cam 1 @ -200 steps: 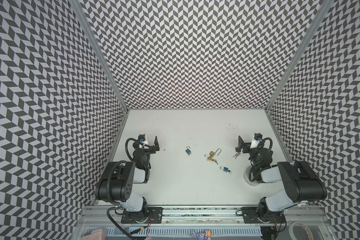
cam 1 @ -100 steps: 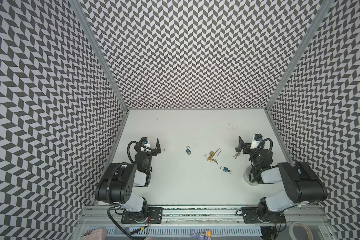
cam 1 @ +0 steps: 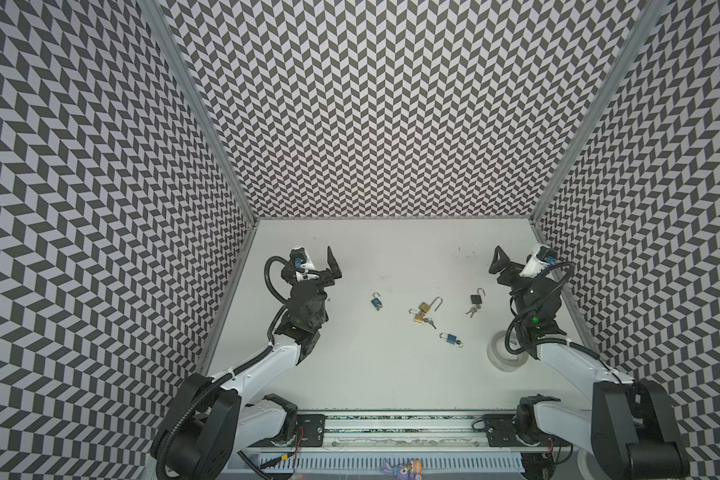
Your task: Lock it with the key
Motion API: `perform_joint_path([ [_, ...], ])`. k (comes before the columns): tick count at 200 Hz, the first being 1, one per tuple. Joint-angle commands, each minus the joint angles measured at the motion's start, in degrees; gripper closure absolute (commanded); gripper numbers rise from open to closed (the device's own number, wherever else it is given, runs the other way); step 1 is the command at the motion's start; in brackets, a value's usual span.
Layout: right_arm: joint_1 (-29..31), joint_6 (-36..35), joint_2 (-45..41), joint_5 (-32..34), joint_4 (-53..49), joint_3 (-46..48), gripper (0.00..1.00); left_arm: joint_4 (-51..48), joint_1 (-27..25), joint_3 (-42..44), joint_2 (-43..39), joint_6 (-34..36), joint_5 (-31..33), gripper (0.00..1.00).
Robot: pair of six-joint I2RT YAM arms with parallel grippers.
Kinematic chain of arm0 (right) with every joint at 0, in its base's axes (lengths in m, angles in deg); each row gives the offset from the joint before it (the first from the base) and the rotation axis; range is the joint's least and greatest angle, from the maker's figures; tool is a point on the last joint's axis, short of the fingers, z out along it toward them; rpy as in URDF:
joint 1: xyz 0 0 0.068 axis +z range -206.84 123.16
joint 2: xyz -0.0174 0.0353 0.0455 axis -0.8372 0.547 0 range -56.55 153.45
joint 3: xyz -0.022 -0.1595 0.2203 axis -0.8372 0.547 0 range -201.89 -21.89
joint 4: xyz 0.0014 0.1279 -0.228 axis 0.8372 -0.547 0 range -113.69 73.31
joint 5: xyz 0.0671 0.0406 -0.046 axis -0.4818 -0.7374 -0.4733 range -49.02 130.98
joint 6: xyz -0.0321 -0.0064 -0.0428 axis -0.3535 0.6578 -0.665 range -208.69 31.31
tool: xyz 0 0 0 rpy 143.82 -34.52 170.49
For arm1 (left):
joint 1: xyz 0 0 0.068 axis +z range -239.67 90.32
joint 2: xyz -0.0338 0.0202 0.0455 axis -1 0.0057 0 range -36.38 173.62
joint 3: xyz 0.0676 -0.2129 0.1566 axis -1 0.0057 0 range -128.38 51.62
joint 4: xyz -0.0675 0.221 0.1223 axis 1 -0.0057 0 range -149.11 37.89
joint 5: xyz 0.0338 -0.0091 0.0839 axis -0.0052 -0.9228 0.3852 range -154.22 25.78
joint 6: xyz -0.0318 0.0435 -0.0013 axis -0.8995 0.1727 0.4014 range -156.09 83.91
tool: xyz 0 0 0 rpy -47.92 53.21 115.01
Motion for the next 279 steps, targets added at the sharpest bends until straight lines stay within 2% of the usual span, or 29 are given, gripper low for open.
perform_joint_path([
  [1, -0.1, 12.1, -4.6, -0.6, 0.9, 4.9, 0.0, -23.7, -0.1, -5.2, -0.3, -16.8, 2.2, 0.0],
  [20, -0.2, 16.4, -7.0, -0.2, 10.7, 9.6, 0.0, -27.9, 0.2, -6.2, -1.7, -20.6, -3.0, 0.0],
  [29, -0.2, 16.6, -8.0, -0.8, 7.2, 8.1, 0.0, -28.1, 0.3, -5.7, -3.4, -21.7, -6.5, 0.0],
  [40, -0.2, 16.5, -8.4, -2.1, -1.9, 3.9, 0.0, -27.9, 0.5, -5.1, -5.3, -22.4, -10.1, 0.0],
  [53, 0.0, 15.1, -7.2, -6.8, -8.4, 0.0, 0.0, -27.9, 1.1, -4.8, -6.9, -23.4, -14.8, 0.0],
  [71, 0.7, 13.4, -4.8, -17.4, -3.6, 0.3, 0.01, -28.8, 1.4, -5.5, -7.4, -23.1, -20.7, 0.0],
  [90, 4.8, 10.5, -1.5, -22.2, -5.0, -1.8, 0.0, -30.7, 1.4, -6.4, -6.8, -24.2, -24.2, 0.0],
  [132, 20.5, 0.6, 4.6, -16.8, -18.9, -8.6, 0.04, -29.8, 1.2, -2.5, -7.9, -26.1, -33.5, 0.0],
  [156, 26.7, -3.2, 8.4, -16.4, -24.6, -11.3, 0.07, -30.0, 1.3, 0.7, -10.1, -27.2, -35.4, 0.0],
  [177, 30.3, -4.2, 11.5, -13.9, -30.0, -14.0, 0.13, -30.2, 1.8, 2.8, -12.4, -27.5, -35.9, 0.0],
  [207, 35.0, -4.2, 17.5, -9.5, -40.4, -20.5, 0.22, -30.1, 5.6, 4.2, -13.9, -28.1, -39.5, 0.0],
  [236, 38.2, -4.4, 24.2, -9.8, -43.8, -25.5, 0.25, -29.7, 9.3, 4.9, -14.3, -27.8, -42.2, 0.0],
  [266, 42.7, -1.8, 31.6, -3.8, -47.1, -33.0, 0.3, -30.4, 15.2, 5.3, -15.4, -27.9, -47.0, 0.0],
  [279, 44.7, -0.3, 34.5, -2.9, -46.9, -35.7, 0.32, -32.1, 16.4, 4.8, -16.5, -27.4, -47.3, 0.0],
])
